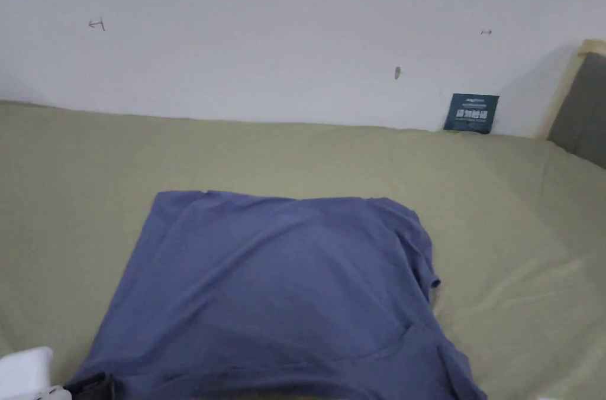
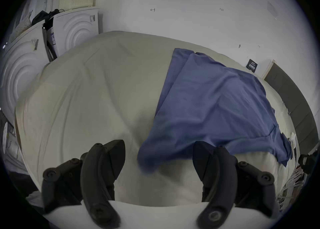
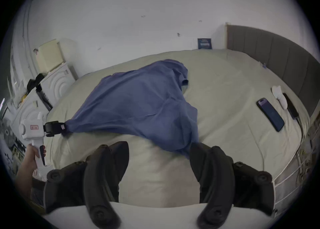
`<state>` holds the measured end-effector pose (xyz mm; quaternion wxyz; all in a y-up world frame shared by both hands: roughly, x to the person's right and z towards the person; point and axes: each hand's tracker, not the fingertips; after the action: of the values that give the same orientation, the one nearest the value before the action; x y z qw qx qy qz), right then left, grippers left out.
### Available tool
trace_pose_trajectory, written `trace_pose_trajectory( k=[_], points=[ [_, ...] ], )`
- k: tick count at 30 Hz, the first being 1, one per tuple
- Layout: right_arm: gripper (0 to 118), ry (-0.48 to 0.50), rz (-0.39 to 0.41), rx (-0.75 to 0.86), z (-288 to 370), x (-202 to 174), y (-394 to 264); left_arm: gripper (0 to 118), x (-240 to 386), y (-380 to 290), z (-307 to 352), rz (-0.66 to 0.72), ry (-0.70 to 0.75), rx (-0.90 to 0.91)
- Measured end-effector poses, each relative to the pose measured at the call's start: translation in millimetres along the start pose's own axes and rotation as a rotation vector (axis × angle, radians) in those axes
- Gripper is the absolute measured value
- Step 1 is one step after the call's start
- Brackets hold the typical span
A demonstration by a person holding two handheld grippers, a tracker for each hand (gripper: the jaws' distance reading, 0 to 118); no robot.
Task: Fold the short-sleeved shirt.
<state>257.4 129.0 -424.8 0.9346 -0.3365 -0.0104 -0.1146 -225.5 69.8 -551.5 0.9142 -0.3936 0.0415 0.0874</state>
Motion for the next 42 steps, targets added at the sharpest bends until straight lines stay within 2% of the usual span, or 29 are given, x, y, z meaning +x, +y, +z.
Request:
trace_pose_trajectory(
  k=[1, 2, 3, 4, 12, 14, 15, 16, 19, 21, 23, 29, 31, 38, 42],
  points=[
    [78, -0.011, -0.008, -0.007, -5.6, 4.7, 0.1, 83, 2.0, 1.7, -3.6, -0.014, -0.001, 0.004],
    [78, -0.035, -0.021, -0.004, -11.4, 7.8, 1.9, 75, 3.4, 2.2, -5.7, -0.019, -0.005, 0.010],
    [79, -0.045, -0.020, 0.002, -17.7, 10.8, 3.8, 47, 2.8, 2.7, -7.1, -0.019, -0.028, 0.029],
    [79, -0.055, -0.019, -0.004, -24.4, 13.4, 6.4, 0, 2.7, 6.0, -10.1, -0.001, -0.067, 0.029],
    [79, -0.111, 0.045, -0.052, -86.3, 19.3, 16.9, 0, 3.4, 7.4, -6.6, -0.022, -0.053, 0.017],
    [70, -0.165, 0.096, -0.098, -98.2, 19.1, 15.9, 0, 3.1, 7.6, -6.2, -0.028, -0.058, 0.012],
    [54, -0.163, 0.115, -0.133, -99.1, 18.0, 17.0, 0, 3.4, 7.6, -5.6, -0.029, -0.057, 0.006],
    [2, -0.167, 0.108, -0.112, -96.2, 18.4, 16.5, 0, 4.1, 7.6, -4.5, -0.034, -0.058, 0.003],
    [2, -0.128, 0.060, 0.005, -81.2, 20.6, 16.3, 0, 6.0, 7.8, 1.9, -0.050, -0.058, 0.011],
    [2, -0.107, 0.016, 0.022, -70.1, 22.9, 21.4, 0, 3.8, 8.3, 2.3, -0.053, -0.061, 0.022],
    [2, -0.145, 0.054, 0.037, -63.0, 20.4, 27.3, 0, 5.2, 9.9, 7.6, -0.052, -0.065, 0.031],
    [2, -0.134, 0.121, 0.117, -47.0, 19.7, 61.7, 0, 8.6, 28.8, 25.2, -0.088, -0.068, 0.076],
    [2, -0.140, 0.168, 0.141, -51.8, 20.1, 76.5, 0, 11.0, 41.8, 27.0, -0.118, -0.068, 0.082],
    [2, -0.108, 0.300, 0.194, -96.8, 19.6, 147.1, 0, 20.5, 108.2, 7.2, -0.337, -0.078, 0.027],
    [2, -0.077, 0.368, 0.129, -142.2, 22.8, 183.6, 0, 25.0, 143.1, -23.5, -0.428, -0.081, -0.039]
  ],
)
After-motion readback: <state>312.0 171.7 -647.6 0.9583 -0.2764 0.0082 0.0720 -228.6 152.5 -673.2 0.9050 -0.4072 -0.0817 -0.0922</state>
